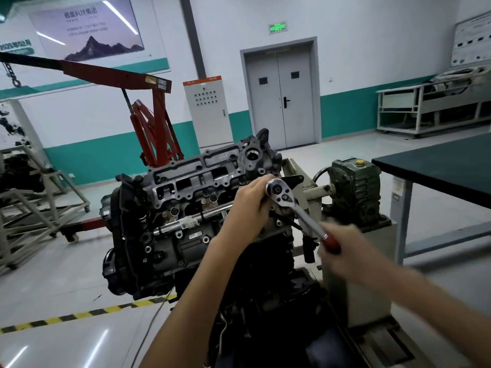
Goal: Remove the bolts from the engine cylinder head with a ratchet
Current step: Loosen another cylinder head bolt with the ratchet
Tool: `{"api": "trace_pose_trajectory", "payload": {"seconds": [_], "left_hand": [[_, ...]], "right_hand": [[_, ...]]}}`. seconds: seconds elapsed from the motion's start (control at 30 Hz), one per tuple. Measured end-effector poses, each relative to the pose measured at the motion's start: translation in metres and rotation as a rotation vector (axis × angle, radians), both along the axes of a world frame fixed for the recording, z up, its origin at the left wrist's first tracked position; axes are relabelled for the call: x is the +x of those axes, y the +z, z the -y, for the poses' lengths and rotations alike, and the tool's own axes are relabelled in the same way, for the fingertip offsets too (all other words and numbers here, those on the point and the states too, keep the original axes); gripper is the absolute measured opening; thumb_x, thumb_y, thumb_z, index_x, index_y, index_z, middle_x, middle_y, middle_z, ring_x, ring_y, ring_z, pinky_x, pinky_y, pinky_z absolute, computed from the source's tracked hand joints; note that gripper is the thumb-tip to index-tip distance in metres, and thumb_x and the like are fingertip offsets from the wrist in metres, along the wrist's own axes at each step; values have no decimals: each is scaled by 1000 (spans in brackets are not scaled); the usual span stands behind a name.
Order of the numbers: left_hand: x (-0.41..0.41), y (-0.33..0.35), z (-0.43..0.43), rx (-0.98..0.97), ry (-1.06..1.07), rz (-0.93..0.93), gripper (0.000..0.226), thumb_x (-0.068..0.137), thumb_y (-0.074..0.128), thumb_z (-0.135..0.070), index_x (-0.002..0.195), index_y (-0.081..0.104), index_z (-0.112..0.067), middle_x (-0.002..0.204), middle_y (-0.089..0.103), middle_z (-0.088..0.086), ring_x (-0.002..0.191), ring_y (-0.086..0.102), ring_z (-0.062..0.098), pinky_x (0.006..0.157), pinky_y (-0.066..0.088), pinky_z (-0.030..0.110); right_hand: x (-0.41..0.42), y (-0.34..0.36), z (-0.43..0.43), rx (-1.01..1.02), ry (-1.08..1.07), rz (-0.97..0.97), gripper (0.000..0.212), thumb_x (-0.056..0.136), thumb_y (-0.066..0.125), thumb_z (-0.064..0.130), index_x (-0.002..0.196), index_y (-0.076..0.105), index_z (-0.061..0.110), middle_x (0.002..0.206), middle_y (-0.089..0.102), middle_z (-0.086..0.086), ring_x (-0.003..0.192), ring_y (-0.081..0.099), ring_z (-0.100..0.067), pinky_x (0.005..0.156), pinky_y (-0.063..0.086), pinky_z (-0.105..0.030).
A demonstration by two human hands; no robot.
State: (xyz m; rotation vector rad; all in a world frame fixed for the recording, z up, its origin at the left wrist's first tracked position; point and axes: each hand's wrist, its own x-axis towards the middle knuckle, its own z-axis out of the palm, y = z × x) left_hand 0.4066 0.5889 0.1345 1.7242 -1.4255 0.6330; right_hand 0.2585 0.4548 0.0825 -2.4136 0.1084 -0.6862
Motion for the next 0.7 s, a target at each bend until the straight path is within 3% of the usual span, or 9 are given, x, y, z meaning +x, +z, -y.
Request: {"api": "trace_pose_trajectory", "payload": {"seconds": [0.1, 0.13, 0.2, 0.27, 0.3, 0.4, 0.47, 0.6, 0.7], "left_hand": [[2, 3, -5, 14, 5, 61, 23, 85, 55, 12, 105, 64, 3, 99, 69, 9, 91, 63, 17, 82, 48, 21], [2, 3, -5, -23, 19, 82, 23, 84, 55, 12, 103, 65, 4, 95, 70, 10, 87, 63, 17, 79, 48, 18], [-2, -3, -1, -128, 57, 88, 23, 81, 53, 14, 99, 66, 6, 87, 70, 12, 78, 63, 15, 74, 45, 10], [-6, -10, 5, -211, 104, 68, 25, 78, 54, 18, 96, 66, 6, 80, 69, 10, 70, 61, 10, 69, 41, 4], [-9, -14, 9, -248, 125, 54, 26, 77, 54, 19, 95, 66, 5, 78, 68, 8, 68, 55, 4, 67, 38, 1], [-17, -23, 18, -361, 182, 2, 19, 77, 56, 15, 90, 66, 4, 71, 59, -2, 66, 43, -3, 63, 31, -1], [-18, -24, 20, -393, 195, -19, 13, 81, 57, 11, 87, 65, 2, 70, 56, -7, 62, 43, 0, 59, 33, 5], [-5, -12, 4, -278, 136, 3, 20, 76, 61, 15, 89, 67, 1, 78, 70, 7, 68, 63, 18, 66, 48, 22], [4, 4, 1, -103, -23, -99, 18, 74, 64, 11, 74, 66, -7, 72, 67, -5, 68, 62, 7, 67, 48, 16]], "right_hand": [[-5, 47, 43, -364, 1, -105, 26, 82, 57, 6, 75, 44, 28, 58, 52, 13, 52, 57, -3, 52, 45, -11], [-3, 54, 48, -402, 1, -93, 27, 81, 57, 7, 78, 43, 30, 57, 51, 15, 53, 57, 1, 52, 42, -7], [0, 44, 45, -359, -17, -85, 25, 82, 57, 6, 77, 46, 27, 60, 54, 9, 53, 58, -4, 55, 48, -14], [1, 13, 24, -146, -39, -44, 16, 81, 60, 2, 78, 52, 16, 63, 58, -5, 53, 57, -17, 55, 52, -29], [2, -5, 6, -15, -52, 21, 11, 79, 60, 0, 78, 55, 10, 61, 58, -8, 51, 54, -17, 52, 49, -30], [15, -35, -59, 418, -39, 135, 21, 79, 58, -1, 69, 48, 15, 43, 45, 3, 35, 40, -6, 36, 32, -19], [26, -40, -87, 621, 35, 122, 26, 81, 54, 0, 67, 44, 19, 38, 42, 4, 27, 39, -8, 32, 29, -16], [16, -16, -49, 225, -45, 76, 34, 76, 57, -2, 60, 40, 23, 49, 45, 4, 40, 40, -5, 41, 34, -17], [1, 21, 4, -87, 46, -139, 32, 79, 59, 0, 64, 48, 27, 61, 55, 2, 46, 50, -3, 47, 43, -17]]}}
